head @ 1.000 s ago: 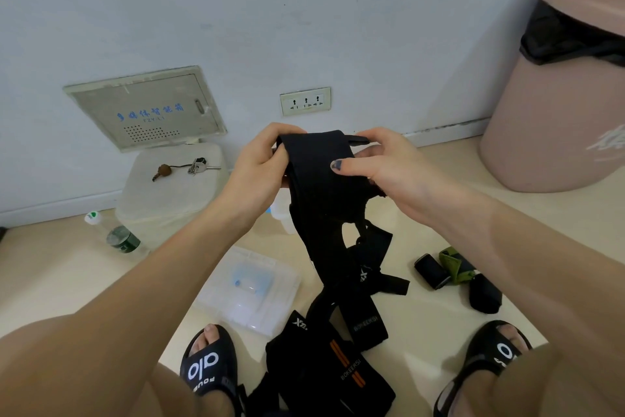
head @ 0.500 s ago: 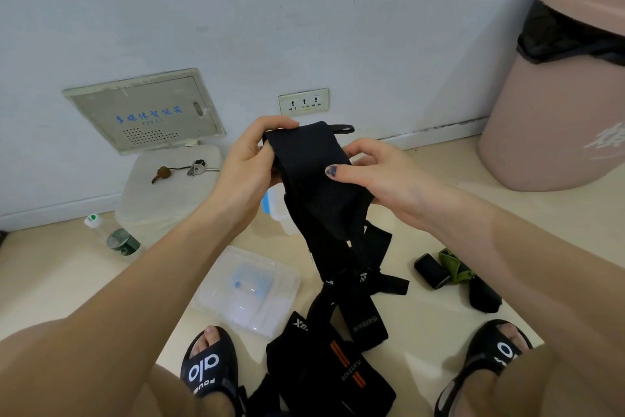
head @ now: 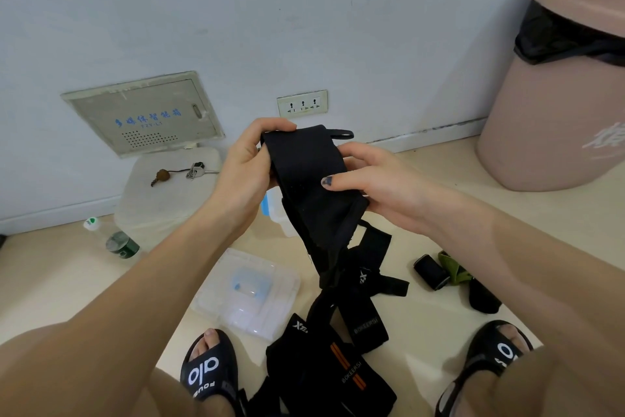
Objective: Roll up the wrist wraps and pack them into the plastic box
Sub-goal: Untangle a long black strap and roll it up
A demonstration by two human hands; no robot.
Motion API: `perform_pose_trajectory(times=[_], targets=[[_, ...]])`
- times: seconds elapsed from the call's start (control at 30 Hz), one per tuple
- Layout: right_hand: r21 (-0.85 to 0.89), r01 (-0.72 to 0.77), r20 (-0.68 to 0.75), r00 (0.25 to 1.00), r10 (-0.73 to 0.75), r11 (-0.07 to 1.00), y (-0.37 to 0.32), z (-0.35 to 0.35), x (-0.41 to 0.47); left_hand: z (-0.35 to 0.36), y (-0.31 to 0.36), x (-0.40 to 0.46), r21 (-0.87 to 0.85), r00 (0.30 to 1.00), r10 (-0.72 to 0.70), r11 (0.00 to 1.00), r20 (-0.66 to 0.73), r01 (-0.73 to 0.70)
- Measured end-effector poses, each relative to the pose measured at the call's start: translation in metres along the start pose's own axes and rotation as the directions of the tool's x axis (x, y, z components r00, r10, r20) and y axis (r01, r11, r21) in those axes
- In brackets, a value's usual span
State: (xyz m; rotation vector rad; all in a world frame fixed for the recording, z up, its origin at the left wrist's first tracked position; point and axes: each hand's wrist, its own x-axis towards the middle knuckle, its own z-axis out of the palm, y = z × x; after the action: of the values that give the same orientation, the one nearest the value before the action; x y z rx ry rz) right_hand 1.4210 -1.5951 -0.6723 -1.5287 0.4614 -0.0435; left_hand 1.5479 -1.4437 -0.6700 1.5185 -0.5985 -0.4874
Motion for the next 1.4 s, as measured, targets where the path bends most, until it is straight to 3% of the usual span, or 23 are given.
perform_pose_trajectory(times=[0.13, 0.33, 0.53, 0.67, 0.87, 1.0, 1.1, 1.27, 1.4], targets=[[-0.144, 0.035, -0.041, 0.998, -0.041, 0.989, -0.003, 0.0, 0.002, 0.001, 0.001, -0.001, 0.03, 1.0, -0.001, 1.0, 0.013, 0.0], [-0.124, 0.088, -0.18, 0.978, -0.109, 0.988, -0.003, 0.003, 0.003, 0.001, 0.0, -0.001, 0.077, 0.999, -0.028, 0.997, 0.015, 0.027], [-0.003, 0.107, -0.222, 0.969, -0.105, 0.994, -0.003, -0.001, 0.005, 0.001, -0.001, -0.002, 0.1, 0.997, -0.045, 0.994, 0.055, 0.039], [0.216, 0.118, -0.17, 0.982, -0.082, 0.969, -0.003, -0.003, 0.006, 0.003, 0.0, -0.004, 0.123, 0.992, -0.073, 0.991, 0.105, 0.06], [0.222, 0.128, -0.177, 0.98, -0.089, 0.967, -0.003, -0.005, 0.004, 0.005, 0.0, -0.006, 0.1, 0.982, -0.108, 0.991, 0.154, 0.093], [0.245, 0.164, -0.23, 0.967, -0.107, 0.956, -0.003, -0.005, 0.004, 0.004, 0.0, -0.007, 0.086, 0.986, -0.049, 0.996, 0.162, 0.035], [0.208, 0.173, -0.254, 0.96, -0.118, 0.963, -0.003, -0.002, 0.004, 0.004, 0.001, -0.007, 0.052, 0.992, -0.05, 0.998, 0.114, 0.044], [0.084, 0.19, -0.318, 0.935, -0.155, 0.978, 0.001, 0.006, 0.005, 0.003, 0.003, -0.005, -0.083, 0.981, -0.168, 0.981, 0.095, 0.176], [-0.053, 0.158, -0.369, 0.914, -0.166, 0.986, 0.005, 0.012, 0.002, 0.005, 0.004, -0.005, -0.117, 0.984, -0.169, 0.978, 0.058, 0.175]])
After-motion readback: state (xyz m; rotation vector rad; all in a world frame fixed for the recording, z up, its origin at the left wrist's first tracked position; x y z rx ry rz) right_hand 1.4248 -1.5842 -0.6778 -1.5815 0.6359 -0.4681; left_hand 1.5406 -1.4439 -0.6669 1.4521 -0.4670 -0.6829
